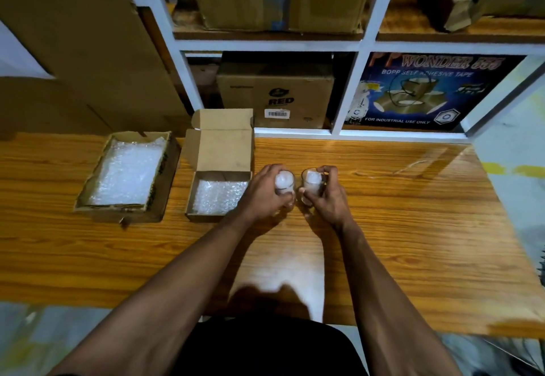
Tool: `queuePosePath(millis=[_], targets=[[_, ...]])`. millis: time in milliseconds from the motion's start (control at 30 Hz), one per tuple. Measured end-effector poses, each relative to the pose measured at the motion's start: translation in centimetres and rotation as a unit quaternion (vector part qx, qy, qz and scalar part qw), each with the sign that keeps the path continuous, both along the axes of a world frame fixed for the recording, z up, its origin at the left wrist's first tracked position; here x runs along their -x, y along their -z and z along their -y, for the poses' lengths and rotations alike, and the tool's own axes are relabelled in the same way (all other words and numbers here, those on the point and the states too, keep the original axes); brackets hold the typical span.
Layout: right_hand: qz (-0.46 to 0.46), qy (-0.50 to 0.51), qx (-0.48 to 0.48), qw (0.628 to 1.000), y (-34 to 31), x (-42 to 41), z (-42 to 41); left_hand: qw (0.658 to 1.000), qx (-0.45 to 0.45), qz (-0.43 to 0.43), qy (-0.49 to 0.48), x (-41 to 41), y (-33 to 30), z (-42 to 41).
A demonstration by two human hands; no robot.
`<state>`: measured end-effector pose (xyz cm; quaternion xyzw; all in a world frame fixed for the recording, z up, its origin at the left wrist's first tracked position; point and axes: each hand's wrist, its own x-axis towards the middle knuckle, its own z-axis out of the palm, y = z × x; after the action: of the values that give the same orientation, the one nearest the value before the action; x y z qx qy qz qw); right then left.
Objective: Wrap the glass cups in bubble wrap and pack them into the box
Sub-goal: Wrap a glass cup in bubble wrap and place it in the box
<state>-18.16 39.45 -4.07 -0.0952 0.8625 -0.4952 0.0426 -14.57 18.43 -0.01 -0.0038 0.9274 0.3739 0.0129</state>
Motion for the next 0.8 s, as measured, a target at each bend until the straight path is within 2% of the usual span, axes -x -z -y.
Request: queuePosePath(millis=[133,300,500,667,800], targets=[[0.041,-0.015,0.024,0.999,-1.9,0.6,2.8,0.995,-0.065,-0.018,-0.075,-0.6,-2.0,3.0],[0.052,-0.023,0.012,0.998,-3.7,1.6,8.2,0.988,-0.045,-0.059,-0.139,-1.8,-3.1,8.3],[0.060,-0.067,-0.034,0.995,-5.2,1.4,14.8,0.973,-0.008,-0.053,-0.226,-4.3,-1.5,14.1],[0.077,-0.067,-0.090,0.991,-5.0,0.5,18.5,0.971,0.056,-0.092,-0.212,-6.8,-0.7,15.5],[0.082,-0.071,-0.175,0.979,-4.4,-0.3,20.5,0.972,0.096,-0.119,-0.178,-7.7,0.1,15.7]])
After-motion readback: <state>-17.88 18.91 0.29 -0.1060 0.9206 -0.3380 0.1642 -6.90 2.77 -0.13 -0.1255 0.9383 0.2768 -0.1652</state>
